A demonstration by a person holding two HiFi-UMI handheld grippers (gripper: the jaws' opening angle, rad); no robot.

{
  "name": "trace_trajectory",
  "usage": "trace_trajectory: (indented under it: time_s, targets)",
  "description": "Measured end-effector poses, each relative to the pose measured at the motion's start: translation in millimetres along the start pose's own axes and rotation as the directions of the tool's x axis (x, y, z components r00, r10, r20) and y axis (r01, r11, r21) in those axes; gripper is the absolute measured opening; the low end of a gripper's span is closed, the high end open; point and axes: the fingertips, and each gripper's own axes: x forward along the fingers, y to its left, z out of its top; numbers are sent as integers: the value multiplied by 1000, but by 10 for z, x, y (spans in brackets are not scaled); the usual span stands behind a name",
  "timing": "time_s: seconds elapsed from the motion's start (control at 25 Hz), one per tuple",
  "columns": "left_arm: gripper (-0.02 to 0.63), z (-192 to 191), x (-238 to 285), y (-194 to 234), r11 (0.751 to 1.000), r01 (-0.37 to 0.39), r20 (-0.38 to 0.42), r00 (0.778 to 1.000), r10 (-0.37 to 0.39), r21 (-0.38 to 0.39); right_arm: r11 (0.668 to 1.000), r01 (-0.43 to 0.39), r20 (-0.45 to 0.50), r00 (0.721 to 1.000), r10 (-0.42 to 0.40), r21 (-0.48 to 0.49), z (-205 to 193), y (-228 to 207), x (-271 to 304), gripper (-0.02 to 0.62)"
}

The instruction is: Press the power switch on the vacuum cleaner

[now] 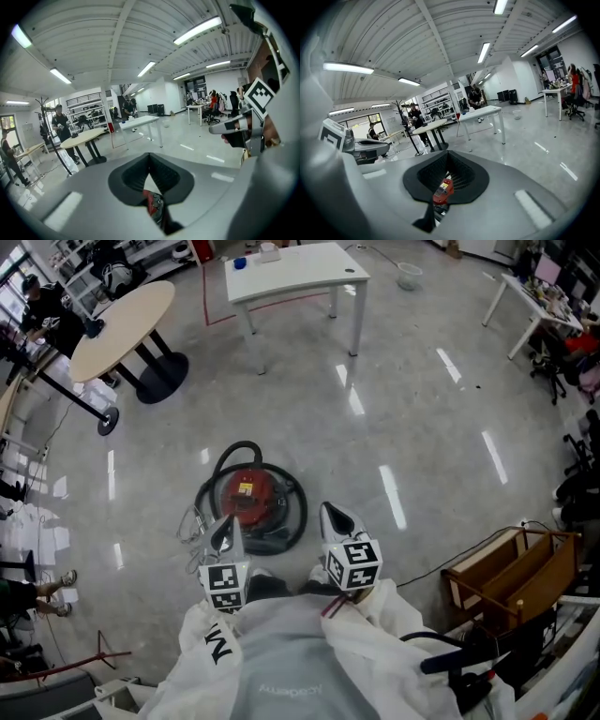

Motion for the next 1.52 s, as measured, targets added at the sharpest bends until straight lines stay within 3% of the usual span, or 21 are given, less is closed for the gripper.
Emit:
trace_trajectory:
  time_s: [0.72,1.52]
  targets:
    - [0,-75,39,392,998,-33,21,999,34,-53,997,-50,-33,998,48,-50,84,369,419,1]
    - [0,-191,132,1405,994,-12,77,997,21,-111,989,-48,-22,999,45,-137,344,1268,1063,2]
